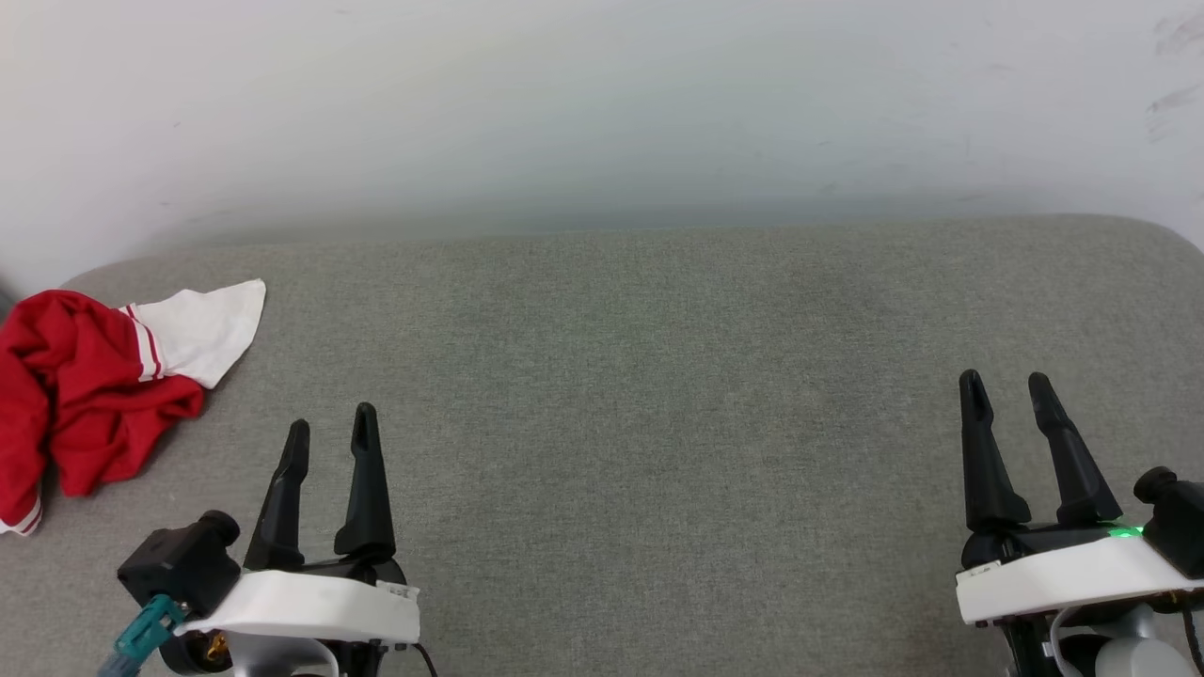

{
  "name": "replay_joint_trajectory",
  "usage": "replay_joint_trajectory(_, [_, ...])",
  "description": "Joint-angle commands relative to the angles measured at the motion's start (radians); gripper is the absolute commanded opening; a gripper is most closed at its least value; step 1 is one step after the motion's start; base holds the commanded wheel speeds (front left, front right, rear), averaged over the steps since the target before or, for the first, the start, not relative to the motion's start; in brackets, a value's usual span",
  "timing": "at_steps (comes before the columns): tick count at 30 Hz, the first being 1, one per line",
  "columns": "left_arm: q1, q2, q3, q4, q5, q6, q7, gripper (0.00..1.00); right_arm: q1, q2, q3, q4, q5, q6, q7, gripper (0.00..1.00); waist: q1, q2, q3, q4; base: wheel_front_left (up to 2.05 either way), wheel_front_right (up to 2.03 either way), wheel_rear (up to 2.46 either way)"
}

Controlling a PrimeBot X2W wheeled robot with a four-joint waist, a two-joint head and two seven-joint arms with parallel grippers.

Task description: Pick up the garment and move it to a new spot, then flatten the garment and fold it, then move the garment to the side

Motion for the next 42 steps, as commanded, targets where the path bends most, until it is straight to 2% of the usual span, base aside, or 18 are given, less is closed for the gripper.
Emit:
replay_joint_trajectory(1, [0.001,0.014,-0.017,-0.021,0.034,0.008,-0.009,1.0,0.006,0.0,0.0,-0.018,-0.035,0.002,-0.01,1.0,0.0,0.0,0.0,-0.001,0.0,0.0,0.0])
replay_joint_trajectory(5, [0.0,0.042,-0.066,-0.044,0.098,0.04,-0.02,1.0,0.007,0.0,0.0,-0.021,-0.061,0.002,-0.021,1.0,0.0,0.0,0.001,-0.004,0.0,0.0,0.0])
replay_joint_trajectory(19, [-0.006,0.146,-0.252,-0.031,0.242,0.231,-0.054,1.0,0.019,0.0,0.01,-0.02,-0.223,0.002,-0.056,1.0,0.0,0.0,0.008,-0.009,0.0,0.0,0.0])
replay_joint_trajectory(25, [-0.011,0.171,-0.308,-0.038,0.272,0.27,-0.067,1.0,0.024,0.0,0.011,-0.016,-0.265,0.002,-0.069,1.0,0.0,0.0,0.009,-0.006,0.0,0.0,0.0])
replay_joint_trajectory(28, [-0.002,0.168,-0.319,-0.052,0.255,0.247,-0.073,1.0,0.026,0.0,0.009,-0.016,-0.27,0.002,-0.075,1.0,0.0,0.0,0.008,-0.005,0.0,0.0,0.0])
replay_joint_trajectory(31, [0.021,0.143,-0.28,-0.054,0.23,0.21,-0.08,1.0,0.028,0.0,0.012,-0.021,-0.276,0.002,-0.081,1.0,0.0,0.0,0.007,-0.005,0.0,0.0,0.0])
replay_joint_trajectory(39, [0.071,0.046,-0.124,-0.007,0.244,0.025,-0.096,1.0,0.035,0.0,0.009,-0.002,-0.272,0.001,-0.098,1.0,0.0,0.0,0.002,-0.007,0.0,0.0,0.0])
replay_joint_trajectory(40, [0.071,0.046,-0.124,-0.007,0.244,0.025,-0.096,1.0,0.035,0.0,0.009,-0.002,-0.272,0.001,-0.098,1.0,0.0,0.0,0.002,-0.007,0.0,0.0,0.0])
replay_joint_trajectory(42, [0.082,0.026,-0.096,0.016,0.259,-0.019,-0.1,1.0,0.041,0.0,0.009,0.006,-0.288,0.002,-0.101,1.0,0.0,0.0,0.0,-0.009,0.0,0.0,0.0])
